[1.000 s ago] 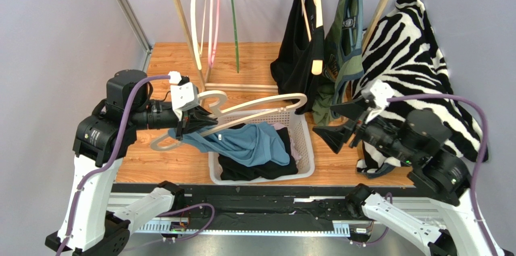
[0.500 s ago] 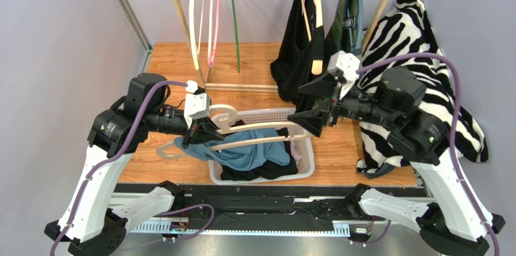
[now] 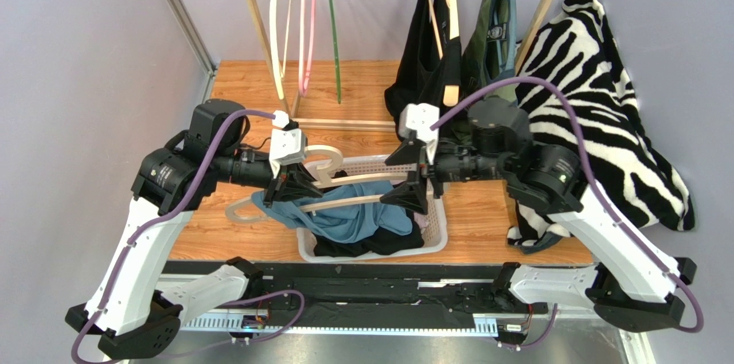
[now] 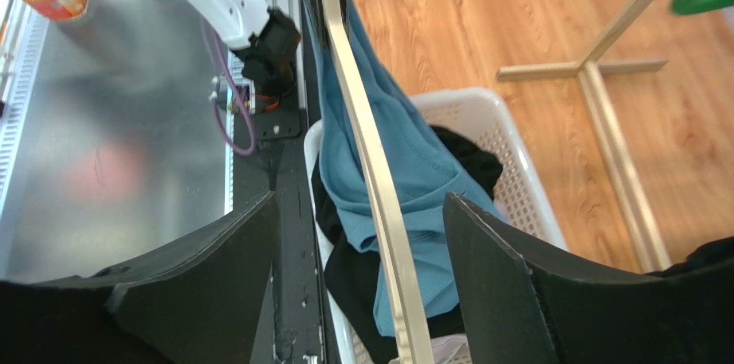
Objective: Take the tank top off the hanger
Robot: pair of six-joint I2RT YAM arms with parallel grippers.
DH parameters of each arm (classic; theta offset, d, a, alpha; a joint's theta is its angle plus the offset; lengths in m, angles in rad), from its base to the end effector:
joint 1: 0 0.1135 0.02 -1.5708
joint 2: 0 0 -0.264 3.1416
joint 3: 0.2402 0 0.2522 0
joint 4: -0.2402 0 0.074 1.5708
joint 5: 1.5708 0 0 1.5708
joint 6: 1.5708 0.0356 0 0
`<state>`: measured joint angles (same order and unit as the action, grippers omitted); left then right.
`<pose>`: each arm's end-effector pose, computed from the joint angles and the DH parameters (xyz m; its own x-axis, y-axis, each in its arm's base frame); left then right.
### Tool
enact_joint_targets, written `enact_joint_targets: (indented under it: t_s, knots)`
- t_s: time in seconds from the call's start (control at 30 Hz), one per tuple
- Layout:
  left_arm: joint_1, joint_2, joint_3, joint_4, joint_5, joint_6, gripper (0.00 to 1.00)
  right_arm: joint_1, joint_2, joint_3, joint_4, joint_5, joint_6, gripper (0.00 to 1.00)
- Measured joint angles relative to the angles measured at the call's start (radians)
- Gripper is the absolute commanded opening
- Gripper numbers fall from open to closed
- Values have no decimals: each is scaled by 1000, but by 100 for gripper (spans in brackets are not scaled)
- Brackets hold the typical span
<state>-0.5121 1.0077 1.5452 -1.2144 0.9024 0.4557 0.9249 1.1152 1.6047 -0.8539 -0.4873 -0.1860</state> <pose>0.1028 -0.0898 0.4535 -0.1220 0.3814 -0.9163 0.9919 0.0808 -0.0984 0.1013 0.1620 0.4811 -0.0316 -0.3134 -0.9491 -0.9919 0.1267 -0.0088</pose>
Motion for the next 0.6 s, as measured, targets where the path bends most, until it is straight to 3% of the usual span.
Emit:
enact_joint_targets:
  t_s: [0.2, 0.3, 0.33, 0.37, 0.4, 0.5, 0.53, 0.6]
  knots:
    - [-4, -2, 2, -1, -3, 1, 0, 19, 46, -5, -34, 38, -24, 53]
    - [-4, -11, 3, -2, -3, 2, 0, 20, 39, -8, -33, 48, -30, 28]
    - [-4, -16, 2, -2, -3, 2, 0, 20, 37, -9, -33, 51, -28, 9]
    - [-4, -20, 3, -2, -3, 3, 1, 20, 36, -9, -33, 51, -29, 0]
    - [-4, -24, 2, -1, -12, 5, 5, 20, 35, -9, -37, 40, -25, 0]
    - [-3, -26, 3, -6, -19, 21, 45, 35, 31, -10, -56, 18, -27, 0]
    - [-4, -27, 3, -2, -19, 23, 67, 36, 29, -10, -59, 14, -25, 0]
    - [-4, -28, 6, 3, -26, 25, 77, 36, 26, -12, -61, 20, -19, 0]
